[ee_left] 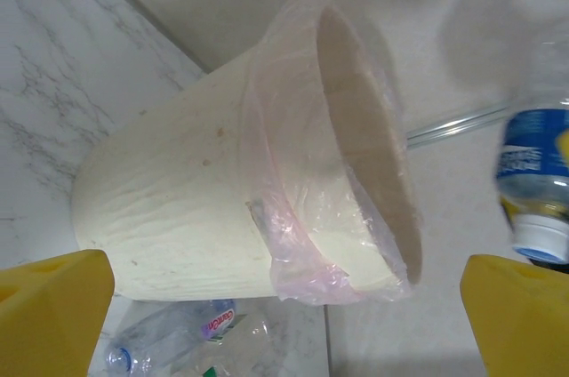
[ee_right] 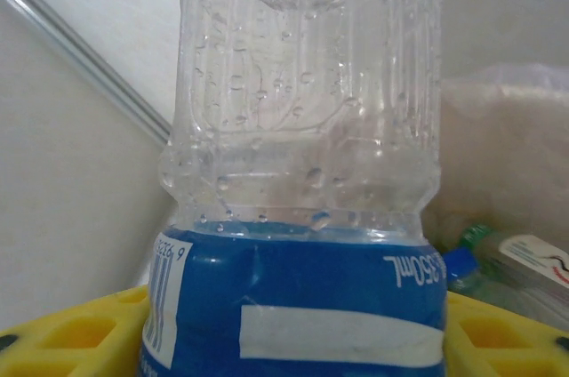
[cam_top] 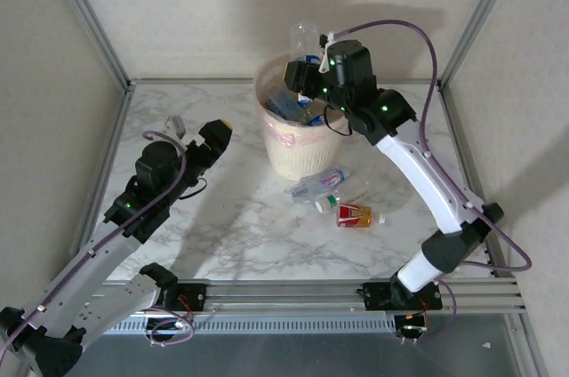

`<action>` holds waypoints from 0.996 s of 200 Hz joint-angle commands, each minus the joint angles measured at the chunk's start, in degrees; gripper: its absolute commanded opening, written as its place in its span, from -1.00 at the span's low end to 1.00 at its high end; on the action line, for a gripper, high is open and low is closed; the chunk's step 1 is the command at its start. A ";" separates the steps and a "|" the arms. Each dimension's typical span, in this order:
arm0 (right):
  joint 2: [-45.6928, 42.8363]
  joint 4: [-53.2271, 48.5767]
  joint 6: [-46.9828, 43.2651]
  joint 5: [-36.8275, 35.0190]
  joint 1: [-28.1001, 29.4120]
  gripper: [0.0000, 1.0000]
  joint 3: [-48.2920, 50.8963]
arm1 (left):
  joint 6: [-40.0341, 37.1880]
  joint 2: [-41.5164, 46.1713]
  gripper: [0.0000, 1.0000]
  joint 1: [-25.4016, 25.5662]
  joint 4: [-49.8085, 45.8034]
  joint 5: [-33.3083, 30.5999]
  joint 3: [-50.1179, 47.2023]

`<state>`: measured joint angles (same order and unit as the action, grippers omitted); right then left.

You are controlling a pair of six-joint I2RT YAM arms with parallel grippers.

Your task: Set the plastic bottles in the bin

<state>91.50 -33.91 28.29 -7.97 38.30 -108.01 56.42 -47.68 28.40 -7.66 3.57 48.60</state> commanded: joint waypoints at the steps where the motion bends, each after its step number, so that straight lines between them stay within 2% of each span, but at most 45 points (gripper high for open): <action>1: 1.84 -2.11 -3.06 -1.92 -1.46 0.08 -0.75 | -1.88 0.09 0.99 -0.26 -0.64 -0.41 -0.78; 40: 5.01 -1.97 -6.09 -2.36 -1.57 0.14 0.12 | -2.19 -0.30 0.97 -0.44 -0.54 -0.41 -1.38; 79: 6.33 -2.17 -7.03 -1.85 -1.48 0.43 1.66 | -2.07 -0.83 0.96 -0.45 -0.25 -0.12 -1.47; 100: 5.21 -1.99 -6.64 -1.53 -1.37 0.51 3.44 | -2.45 -1.14 0.96 -0.53 -0.34 -0.23 -1.51; 131: 2.65 -2.80 -6.03 -2.30 -1.08 0.63 4.38 | -2.35 -1.96 0.93 -0.54 0.35 0.37 -1.92; 199: -10.48 -6.58 -2.04 -9.29 -0.18 0.65 9.02 | -2.63 -2.16 0.87 -0.54 1.15 1.29 -3.33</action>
<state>87.55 -38.20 23.59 -12.69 37.58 -101.47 55.09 -49.93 28.29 -7.60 3.70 46.06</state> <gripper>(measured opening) 0.822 0.944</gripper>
